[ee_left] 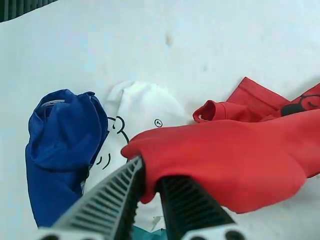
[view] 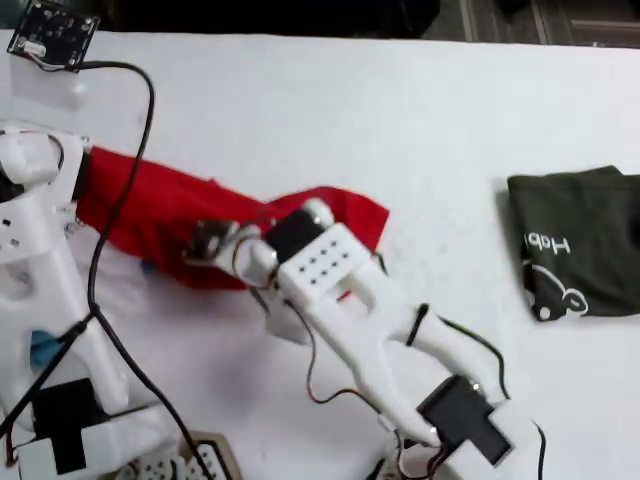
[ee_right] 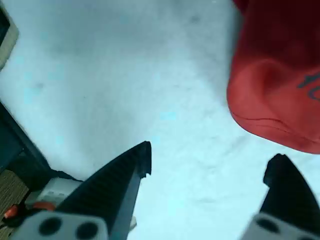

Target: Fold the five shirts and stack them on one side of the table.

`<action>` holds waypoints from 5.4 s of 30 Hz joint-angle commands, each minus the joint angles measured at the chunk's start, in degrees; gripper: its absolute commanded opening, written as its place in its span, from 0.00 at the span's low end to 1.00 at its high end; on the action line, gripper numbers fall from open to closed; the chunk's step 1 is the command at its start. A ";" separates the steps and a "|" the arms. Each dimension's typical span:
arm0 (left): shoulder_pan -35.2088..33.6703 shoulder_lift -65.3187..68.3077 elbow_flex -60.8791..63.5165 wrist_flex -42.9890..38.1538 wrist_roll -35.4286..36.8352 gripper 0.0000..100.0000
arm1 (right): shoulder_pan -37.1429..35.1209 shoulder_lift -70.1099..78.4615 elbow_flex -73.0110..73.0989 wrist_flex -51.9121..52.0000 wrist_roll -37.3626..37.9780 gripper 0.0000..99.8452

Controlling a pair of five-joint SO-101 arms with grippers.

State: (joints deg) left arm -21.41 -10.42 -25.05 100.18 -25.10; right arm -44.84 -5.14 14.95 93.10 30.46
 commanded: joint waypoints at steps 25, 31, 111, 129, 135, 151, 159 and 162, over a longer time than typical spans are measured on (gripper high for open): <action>-0.04 -1.98 -0.26 -0.35 0.26 0.02 | 22.11 31.87 -35.43 -10.86 1.41 0.36; -0.04 -1.98 -0.26 -0.35 0.26 0.02 | 21.49 26.51 -35.60 3.38 5.54 0.36; 0.22 -2.42 -0.79 -0.35 0.26 0.02 | 19.12 35.74 -51.69 5.58 12.75 0.08; 0.22 -2.51 -0.79 -0.35 0.26 0.02 | 18.33 17.89 -32.35 -1.89 9.67 0.34; 0.22 -2.51 -0.79 -0.35 0.26 0.02 | 15.34 21.14 -24.53 -7.43 13.54 0.40; 0.22 -2.42 -0.44 -0.18 0.35 0.02 | 16.75 31.08 -24.70 -26.15 13.19 0.09; -0.04 -2.51 -0.79 0.09 0.35 0.02 | 18.33 19.82 -24.62 -16.22 14.77 0.02; 0.04 -2.59 -0.88 0.09 0.35 0.02 | 18.59 14.02 -24.44 -8.84 18.73 0.02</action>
State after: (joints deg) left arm -21.41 -10.42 -25.05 100.18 -25.10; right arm -26.99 16.31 -9.23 78.51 46.64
